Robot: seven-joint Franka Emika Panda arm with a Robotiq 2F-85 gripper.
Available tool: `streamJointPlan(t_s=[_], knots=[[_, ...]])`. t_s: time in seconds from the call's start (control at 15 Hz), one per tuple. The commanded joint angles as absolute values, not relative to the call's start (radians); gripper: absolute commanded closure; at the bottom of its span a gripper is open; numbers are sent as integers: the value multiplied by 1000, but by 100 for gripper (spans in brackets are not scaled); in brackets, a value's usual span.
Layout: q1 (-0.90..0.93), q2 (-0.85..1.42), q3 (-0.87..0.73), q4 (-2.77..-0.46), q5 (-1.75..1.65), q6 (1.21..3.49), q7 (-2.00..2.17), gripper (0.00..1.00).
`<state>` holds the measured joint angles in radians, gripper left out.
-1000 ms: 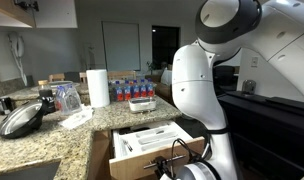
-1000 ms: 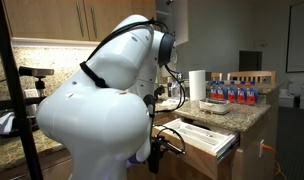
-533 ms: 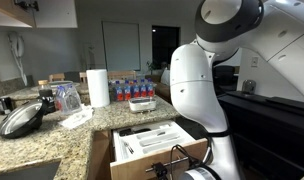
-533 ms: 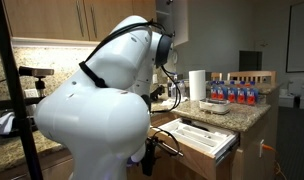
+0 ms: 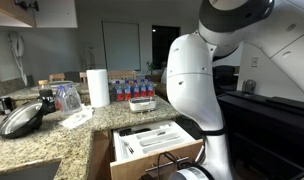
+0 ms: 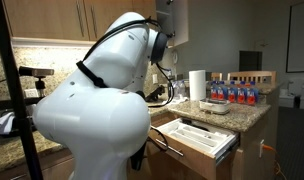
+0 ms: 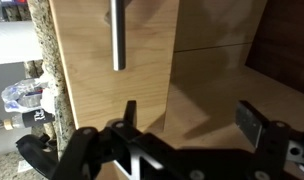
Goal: Open the drawer
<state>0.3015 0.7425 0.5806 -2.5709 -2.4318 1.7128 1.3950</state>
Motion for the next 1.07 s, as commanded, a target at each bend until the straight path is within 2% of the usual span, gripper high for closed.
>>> streamJointPlan(t_s=[0.0,0.27,0.6,1.0], knots=[[266,617,620,-2594,-2393,1826,1346,0],[252,539,631,-2584,-2331,1977,1304,0],[199,363,657,-2519,-2079,2371,1158,0],[229,200,613,-2464,-1785,2560,1048,0]])
